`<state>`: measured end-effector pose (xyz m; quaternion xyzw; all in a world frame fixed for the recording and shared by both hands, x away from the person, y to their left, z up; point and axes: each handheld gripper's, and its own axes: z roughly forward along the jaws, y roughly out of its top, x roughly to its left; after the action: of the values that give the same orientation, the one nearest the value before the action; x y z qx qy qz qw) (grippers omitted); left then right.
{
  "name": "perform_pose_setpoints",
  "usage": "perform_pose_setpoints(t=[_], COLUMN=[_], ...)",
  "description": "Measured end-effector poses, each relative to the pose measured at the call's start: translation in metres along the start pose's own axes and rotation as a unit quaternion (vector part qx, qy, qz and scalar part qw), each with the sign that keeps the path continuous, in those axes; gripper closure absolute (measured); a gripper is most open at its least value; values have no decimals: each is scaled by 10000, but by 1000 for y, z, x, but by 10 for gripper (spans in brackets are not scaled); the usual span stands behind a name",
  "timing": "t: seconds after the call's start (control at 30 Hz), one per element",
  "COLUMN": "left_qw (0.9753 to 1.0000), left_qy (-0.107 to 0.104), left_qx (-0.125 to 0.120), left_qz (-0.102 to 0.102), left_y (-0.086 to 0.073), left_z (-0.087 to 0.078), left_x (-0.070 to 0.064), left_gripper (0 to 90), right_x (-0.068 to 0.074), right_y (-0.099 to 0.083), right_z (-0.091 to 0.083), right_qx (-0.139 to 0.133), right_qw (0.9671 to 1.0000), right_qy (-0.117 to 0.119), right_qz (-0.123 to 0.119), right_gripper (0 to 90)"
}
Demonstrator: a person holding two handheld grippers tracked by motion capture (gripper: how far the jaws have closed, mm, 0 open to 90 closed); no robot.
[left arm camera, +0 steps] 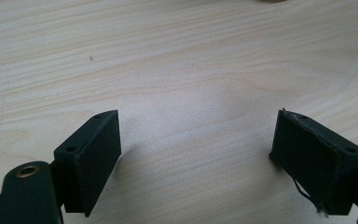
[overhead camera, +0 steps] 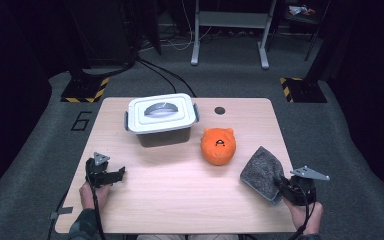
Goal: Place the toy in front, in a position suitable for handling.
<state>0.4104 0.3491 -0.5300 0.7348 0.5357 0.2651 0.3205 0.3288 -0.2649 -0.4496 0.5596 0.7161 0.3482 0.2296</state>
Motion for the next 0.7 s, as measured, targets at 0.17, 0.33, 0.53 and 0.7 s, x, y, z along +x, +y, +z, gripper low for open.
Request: perform_pose_setpoints(t=[0.17, 0.33, 0.53, 0.7], left_qw=[10000, 10000, 10000, 10000], left_qy=[0, 3, 8, 8], left_qx=[2, 6, 3, 4], left_qz=[-1, -8, -14, -13], left_y=[0, 0, 0, 0], left_z=[0, 0, 0, 0], left_x=[0, 0, 0, 0], left_gripper=[154, 154, 155, 155], right_x=[-10, -18, -24, -26], right_y=[8, 14, 23, 28], right_z=[13, 26, 42, 56], right_qx=[34, 55, 187, 291], right_qw=[9997, 9988, 9970, 9957], right_qy=[-172, -369, -659, -784], right_qz=[181, 306, 355, 406], right_gripper=[759, 758, 749, 735])
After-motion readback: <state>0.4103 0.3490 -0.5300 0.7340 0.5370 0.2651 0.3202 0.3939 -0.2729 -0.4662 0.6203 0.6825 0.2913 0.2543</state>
